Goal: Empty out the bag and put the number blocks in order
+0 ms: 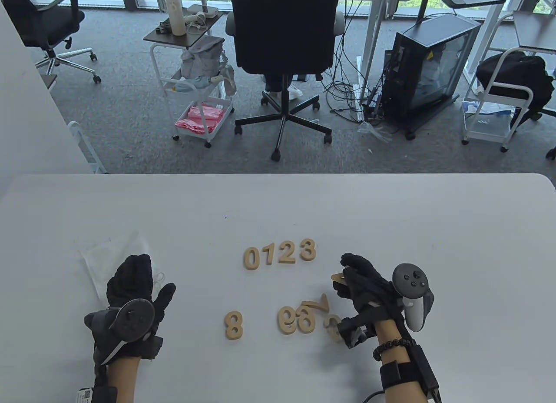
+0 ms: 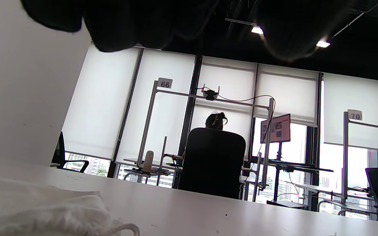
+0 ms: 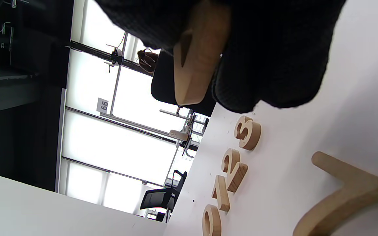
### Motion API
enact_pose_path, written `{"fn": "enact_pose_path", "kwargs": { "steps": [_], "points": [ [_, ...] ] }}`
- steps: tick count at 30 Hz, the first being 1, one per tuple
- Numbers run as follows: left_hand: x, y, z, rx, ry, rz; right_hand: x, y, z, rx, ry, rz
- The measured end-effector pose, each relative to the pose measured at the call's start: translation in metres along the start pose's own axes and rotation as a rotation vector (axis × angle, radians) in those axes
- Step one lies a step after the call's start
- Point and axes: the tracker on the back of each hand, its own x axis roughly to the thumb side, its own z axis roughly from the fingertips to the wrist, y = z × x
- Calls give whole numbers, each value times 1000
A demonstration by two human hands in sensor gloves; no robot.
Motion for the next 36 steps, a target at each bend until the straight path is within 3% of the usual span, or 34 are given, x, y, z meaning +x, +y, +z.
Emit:
{"fn": "enact_pose_path", "kwargs": {
  "steps": [2, 11, 16, 24, 36],
  "points": [
    [0, 0, 0, 5, 0, 0, -2, 0, 0, -72, 16, 42],
    [-2, 1, 0, 17, 4, 4, 9, 3, -15, -110, 47, 209],
    [-2, 2, 0, 19, 2, -3, 11, 8, -42, -108, 116, 279],
    [-2, 2, 0, 17, 3, -10, 23, 14, -84, -196, 208, 411],
    [0, 1, -1, 12, -1, -11, 20, 35, -115, -256, 289, 650]
  ]
}}
